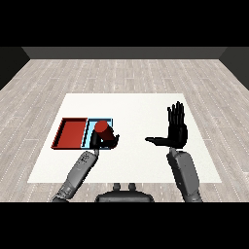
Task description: Pick the red can and put it in the red box
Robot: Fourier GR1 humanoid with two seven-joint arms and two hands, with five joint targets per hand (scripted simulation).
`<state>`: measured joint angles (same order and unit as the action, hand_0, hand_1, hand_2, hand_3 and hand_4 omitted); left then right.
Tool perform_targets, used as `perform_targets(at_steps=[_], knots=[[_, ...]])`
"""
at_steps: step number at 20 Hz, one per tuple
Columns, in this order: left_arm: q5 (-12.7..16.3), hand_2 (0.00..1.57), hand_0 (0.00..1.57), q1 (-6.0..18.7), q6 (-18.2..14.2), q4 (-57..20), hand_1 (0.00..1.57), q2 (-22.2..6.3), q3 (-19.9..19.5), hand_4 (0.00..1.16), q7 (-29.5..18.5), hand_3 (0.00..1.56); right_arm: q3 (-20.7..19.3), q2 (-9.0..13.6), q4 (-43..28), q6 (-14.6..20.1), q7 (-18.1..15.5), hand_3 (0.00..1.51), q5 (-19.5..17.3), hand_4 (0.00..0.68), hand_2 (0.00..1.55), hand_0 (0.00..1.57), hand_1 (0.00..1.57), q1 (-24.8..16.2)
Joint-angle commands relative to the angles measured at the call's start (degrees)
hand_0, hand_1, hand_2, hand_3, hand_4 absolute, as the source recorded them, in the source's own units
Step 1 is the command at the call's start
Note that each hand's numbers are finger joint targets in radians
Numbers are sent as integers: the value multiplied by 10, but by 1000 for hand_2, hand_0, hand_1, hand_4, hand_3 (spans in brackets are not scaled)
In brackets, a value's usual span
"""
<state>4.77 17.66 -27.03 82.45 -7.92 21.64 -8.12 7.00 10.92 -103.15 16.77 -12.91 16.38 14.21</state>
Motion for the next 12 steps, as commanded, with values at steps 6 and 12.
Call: perform_targets(at_steps=[6,12], knots=[[-20,1556,1571,23,18,-2,1571,-75,-80,1118,41,1417,-47,30,93,-76,-87,0,4,0,0,0,0,-115],[-79,1533,1571,80,18,-57,1571,-148,-116,1124,109,1402,-49,15,177,-111,-137,0,4,0,0,0,0,-127]])
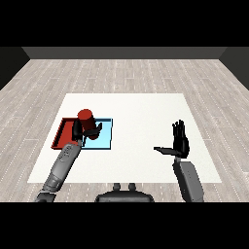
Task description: Pick the red can and put it in the red box
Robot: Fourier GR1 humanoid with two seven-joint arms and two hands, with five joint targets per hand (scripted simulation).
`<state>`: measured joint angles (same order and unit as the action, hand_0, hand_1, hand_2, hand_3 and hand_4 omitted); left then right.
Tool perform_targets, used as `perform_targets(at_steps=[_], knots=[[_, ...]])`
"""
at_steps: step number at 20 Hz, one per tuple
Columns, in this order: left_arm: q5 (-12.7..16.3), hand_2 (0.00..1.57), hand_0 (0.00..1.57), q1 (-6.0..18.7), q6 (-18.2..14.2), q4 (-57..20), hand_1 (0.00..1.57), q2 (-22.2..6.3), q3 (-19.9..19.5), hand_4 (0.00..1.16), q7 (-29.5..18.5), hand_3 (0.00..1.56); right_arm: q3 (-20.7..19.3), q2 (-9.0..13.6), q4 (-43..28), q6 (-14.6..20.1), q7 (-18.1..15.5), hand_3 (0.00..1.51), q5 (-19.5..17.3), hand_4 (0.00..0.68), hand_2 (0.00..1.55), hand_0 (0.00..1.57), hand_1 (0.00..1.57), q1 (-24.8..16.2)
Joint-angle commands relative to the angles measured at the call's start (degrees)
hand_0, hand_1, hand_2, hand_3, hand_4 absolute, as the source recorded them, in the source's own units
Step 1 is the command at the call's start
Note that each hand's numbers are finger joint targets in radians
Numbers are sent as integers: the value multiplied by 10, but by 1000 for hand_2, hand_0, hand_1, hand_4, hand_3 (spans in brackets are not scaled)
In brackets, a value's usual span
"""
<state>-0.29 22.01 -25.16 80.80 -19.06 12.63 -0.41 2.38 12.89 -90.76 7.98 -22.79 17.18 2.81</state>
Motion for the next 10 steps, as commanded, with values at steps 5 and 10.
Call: perform_targets(at_steps=[5,10], knots=[[-22,1460,1532,90,35,-226,1532,-49,-75,1084,-11,1441,-23,3,46,-24,-17,0,10,0,0,0,0,-23],[-9,1571,1571,103,61,-368,1571,-92,-132,1105,-40,1476,-1,-11,83,-23,-52,0,-26,0,0,0,0,1]])
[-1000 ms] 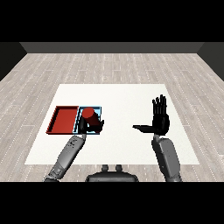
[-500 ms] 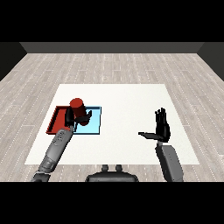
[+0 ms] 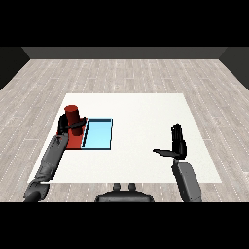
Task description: Pick the red can and put it in the red box
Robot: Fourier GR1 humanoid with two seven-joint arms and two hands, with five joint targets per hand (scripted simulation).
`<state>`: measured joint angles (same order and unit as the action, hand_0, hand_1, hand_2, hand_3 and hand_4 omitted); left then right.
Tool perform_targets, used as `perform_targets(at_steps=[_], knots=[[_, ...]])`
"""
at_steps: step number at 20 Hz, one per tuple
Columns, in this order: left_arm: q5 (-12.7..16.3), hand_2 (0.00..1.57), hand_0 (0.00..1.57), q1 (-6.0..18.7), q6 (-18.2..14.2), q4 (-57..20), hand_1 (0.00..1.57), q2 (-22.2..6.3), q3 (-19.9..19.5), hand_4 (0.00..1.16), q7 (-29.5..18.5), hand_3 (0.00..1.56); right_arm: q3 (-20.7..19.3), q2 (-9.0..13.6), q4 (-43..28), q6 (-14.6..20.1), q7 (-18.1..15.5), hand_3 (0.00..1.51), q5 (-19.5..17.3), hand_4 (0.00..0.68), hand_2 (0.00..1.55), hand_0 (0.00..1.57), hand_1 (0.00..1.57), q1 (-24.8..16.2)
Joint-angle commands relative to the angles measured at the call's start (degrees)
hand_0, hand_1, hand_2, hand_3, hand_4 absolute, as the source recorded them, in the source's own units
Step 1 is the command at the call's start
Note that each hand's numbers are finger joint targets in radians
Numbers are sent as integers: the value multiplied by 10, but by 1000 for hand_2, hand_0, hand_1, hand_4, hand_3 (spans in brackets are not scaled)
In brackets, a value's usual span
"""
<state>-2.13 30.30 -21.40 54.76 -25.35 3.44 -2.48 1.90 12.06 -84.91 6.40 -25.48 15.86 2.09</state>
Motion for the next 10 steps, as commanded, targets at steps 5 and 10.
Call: perform_targets(at_steps=[5,10], knots=[[-6,1571,1571,52,9,-268,1571,-6,-63,1064,-79,1490,-12,-4,33,-27,-57,0,-5,0,0,0,0,6],[-58,1064,1005,106,-39,-393,1005,-23,-48,939,-25,1208,3,-13,8,7,-53,0,-34,0,0,0,0,13]])
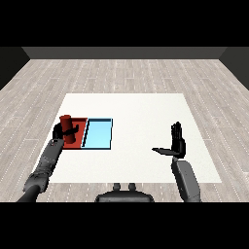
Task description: Pick the red can and put it in the red box
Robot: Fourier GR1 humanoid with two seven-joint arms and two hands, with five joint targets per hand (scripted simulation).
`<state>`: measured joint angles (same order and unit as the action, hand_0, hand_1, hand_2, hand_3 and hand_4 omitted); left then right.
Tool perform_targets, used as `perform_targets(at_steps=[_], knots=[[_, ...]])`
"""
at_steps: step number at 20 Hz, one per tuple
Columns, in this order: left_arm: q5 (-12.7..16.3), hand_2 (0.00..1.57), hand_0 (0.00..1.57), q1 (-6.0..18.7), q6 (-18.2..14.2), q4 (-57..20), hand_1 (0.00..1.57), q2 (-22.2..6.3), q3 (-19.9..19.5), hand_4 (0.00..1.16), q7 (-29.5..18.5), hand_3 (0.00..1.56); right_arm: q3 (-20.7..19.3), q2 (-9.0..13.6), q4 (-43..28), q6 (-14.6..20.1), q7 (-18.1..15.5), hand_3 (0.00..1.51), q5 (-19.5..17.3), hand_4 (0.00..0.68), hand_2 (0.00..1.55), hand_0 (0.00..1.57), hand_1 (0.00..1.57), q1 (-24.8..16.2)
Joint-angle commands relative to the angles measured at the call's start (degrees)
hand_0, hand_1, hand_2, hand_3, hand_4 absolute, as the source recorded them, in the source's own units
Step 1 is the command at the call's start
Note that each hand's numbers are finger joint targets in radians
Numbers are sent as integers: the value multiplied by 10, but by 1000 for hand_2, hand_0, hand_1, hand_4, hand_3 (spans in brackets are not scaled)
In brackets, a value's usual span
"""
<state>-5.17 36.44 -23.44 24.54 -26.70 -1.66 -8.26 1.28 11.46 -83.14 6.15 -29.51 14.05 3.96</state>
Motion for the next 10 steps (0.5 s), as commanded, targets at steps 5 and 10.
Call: perform_targets(at_steps=[5,10], knots=[[-22,797,849,32,-25,-165,849,7,-15,706,14,0,7,-1,-45,1,-27,0,-17,0,0,0,0,-30],[-16,696,714,52,65,-190,714,-20,-23,505,7,0,13,-16,-40,-1,-18,0,-10,0,0,0,0,-19]])
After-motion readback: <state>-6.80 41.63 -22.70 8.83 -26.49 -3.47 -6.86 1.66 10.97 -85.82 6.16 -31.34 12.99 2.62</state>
